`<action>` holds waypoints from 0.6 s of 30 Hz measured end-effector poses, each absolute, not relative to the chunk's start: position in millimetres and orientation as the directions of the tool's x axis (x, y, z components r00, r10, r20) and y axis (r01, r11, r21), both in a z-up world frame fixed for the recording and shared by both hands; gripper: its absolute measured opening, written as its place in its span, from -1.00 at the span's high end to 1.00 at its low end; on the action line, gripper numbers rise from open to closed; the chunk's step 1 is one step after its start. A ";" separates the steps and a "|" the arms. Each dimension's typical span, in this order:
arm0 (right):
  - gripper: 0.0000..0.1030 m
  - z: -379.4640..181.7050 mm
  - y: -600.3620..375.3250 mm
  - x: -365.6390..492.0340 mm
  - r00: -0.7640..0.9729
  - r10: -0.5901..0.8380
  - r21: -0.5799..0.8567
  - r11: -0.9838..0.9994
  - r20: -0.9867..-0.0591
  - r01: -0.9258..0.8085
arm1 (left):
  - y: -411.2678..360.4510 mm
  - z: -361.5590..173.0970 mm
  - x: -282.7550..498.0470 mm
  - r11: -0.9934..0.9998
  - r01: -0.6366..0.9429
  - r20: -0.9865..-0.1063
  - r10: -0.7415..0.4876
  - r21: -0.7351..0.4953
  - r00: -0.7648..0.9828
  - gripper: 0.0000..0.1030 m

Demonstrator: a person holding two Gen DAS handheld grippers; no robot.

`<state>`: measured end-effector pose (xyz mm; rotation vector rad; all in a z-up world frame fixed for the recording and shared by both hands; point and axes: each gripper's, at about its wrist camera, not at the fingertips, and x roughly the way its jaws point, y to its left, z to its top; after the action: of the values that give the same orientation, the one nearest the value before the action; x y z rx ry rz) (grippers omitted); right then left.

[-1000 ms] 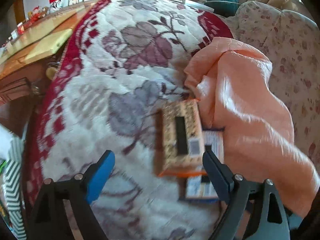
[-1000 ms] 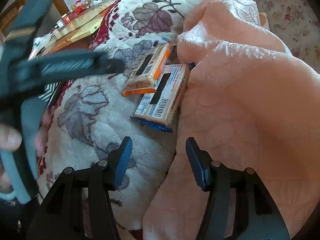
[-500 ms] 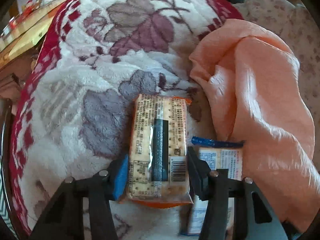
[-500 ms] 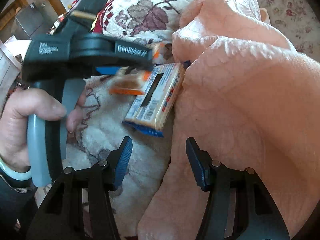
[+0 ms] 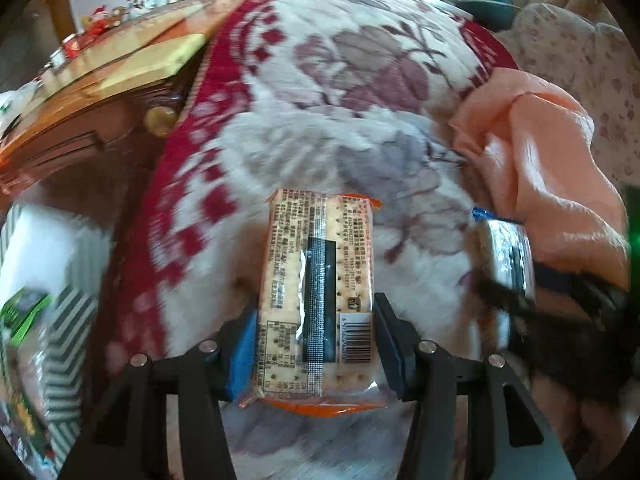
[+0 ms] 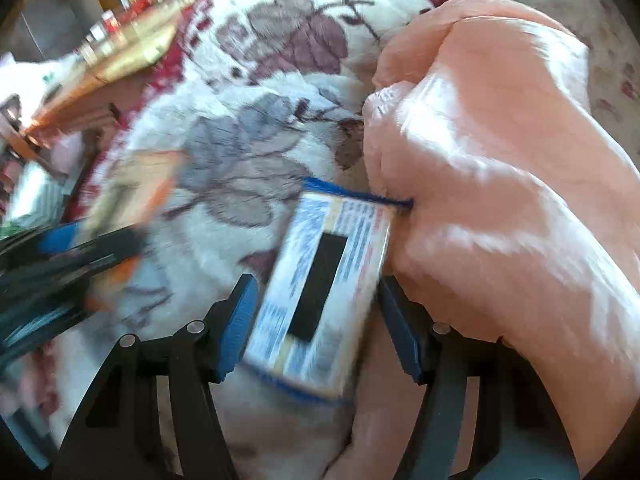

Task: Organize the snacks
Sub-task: 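Grasp the orange-ended cracker pack with the left gripper while the right grasps the blue-ended pack, then carry the orange-ended pack in the left gripper and blue-ended pack in the right over the box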

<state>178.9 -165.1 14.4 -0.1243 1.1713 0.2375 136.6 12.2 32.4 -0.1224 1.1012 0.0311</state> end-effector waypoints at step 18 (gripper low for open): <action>-0.07 35.8 -155.9 120.8 0.352 0.272 0.130 0.917 -0.896 -0.378 | 28.1 38.4 62.8 0.988 -0.146 -0.870 0.033 -0.045 0.492 -0.08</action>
<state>120.8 -155.9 35.8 -0.1053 1.1360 0.4216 62.8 28.1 38.4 -0.1180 1.0510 0.1086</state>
